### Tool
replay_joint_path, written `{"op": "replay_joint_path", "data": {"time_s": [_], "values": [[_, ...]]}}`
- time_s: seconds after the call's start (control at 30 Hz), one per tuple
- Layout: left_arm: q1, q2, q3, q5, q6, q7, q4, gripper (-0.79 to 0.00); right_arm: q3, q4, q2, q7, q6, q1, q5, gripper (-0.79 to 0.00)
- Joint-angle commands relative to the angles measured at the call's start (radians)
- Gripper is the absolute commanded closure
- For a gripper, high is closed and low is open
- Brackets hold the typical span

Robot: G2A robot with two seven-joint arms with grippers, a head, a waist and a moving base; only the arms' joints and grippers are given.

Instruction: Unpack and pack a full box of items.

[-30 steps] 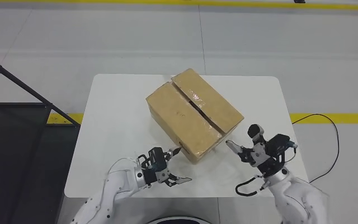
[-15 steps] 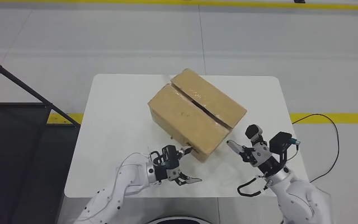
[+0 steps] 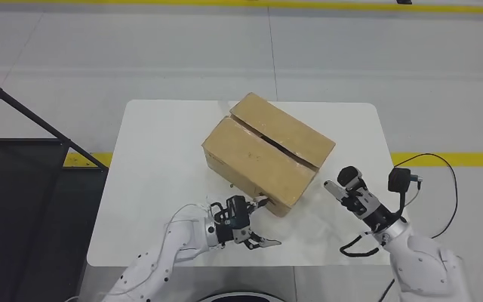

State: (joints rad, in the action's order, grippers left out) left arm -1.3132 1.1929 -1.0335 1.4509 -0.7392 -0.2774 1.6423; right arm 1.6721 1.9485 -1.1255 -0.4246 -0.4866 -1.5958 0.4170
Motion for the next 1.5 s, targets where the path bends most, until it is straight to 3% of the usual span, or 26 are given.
{"op": "replay_joint_path", "data": {"time_s": [0.0,0.13,0.33,0.77,0.93,1.13,1.47], "values": [[-0.054,-0.016,-0.069,0.003,0.005,-0.025,0.047,-0.785,0.001,-0.004,0.000,0.012,-0.003,0.002,0.015,-0.785],[-0.184,-0.048,-0.252,-0.037,0.032,-0.071,0.155,-0.785,0.010,-0.003,0.001,0.060,-0.018,0.008,0.066,-0.785],[-0.283,-0.072,-0.473,-0.178,0.050,-0.021,0.235,-0.785,0.006,0.028,-0.001,0.138,-0.032,-0.024,0.182,-0.785],[-0.290,-0.074,-0.500,-0.200,0.066,0.006,0.241,-0.785,0.006,0.028,-0.001,0.138,-0.032,-0.024,0.182,-0.785],[-0.221,-0.071,-0.503,-0.307,0.079,0.049,0.175,-0.785,0.007,0.030,-0.001,0.140,-0.031,-0.023,0.185,-0.785],[-0.123,-0.071,-0.519,-0.394,0.083,0.059,0.068,-0.785,0.038,0.081,0.002,0.214,-0.072,-0.034,0.311,-0.785],[0.067,-0.055,-0.465,-0.407,0.209,0.021,-0.152,-0.785,0.089,0.155,0.006,0.288,-0.090,-0.067,0.488,-0.785]]}}
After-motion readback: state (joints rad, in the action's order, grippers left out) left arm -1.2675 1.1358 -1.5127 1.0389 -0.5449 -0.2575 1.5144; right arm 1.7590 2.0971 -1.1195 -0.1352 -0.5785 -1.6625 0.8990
